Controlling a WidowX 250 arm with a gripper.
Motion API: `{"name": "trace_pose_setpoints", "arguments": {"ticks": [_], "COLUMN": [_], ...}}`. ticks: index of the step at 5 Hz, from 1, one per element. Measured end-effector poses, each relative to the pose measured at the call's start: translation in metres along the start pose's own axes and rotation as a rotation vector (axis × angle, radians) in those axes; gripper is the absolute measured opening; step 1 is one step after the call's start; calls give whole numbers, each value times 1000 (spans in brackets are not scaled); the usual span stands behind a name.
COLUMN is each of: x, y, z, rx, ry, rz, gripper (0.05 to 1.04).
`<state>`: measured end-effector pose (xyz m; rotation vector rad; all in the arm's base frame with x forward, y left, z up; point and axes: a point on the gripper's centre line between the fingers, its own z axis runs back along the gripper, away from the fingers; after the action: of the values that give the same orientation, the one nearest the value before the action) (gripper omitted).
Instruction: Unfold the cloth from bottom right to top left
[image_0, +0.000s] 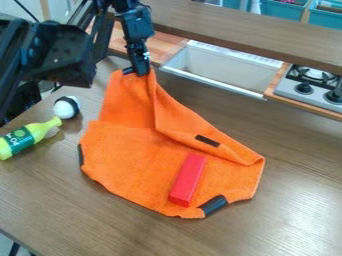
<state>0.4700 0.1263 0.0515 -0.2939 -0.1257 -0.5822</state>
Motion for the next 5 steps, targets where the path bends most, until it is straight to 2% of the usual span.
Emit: {"name": "trace_pose_setpoints", "arguments": {"ticks": [1,2,3,4,5], "x": [4,3,5,10,10], "y": [-3,-6,-5,-11,-17], "z": [-3,-26,-16,-23,-21], "rx": [33,24,82,92,113], "ry": [40,106,126,150,134], "rz": [-64,-122,-189,-234,-248], "gripper": [68,68,68,86,238]}}
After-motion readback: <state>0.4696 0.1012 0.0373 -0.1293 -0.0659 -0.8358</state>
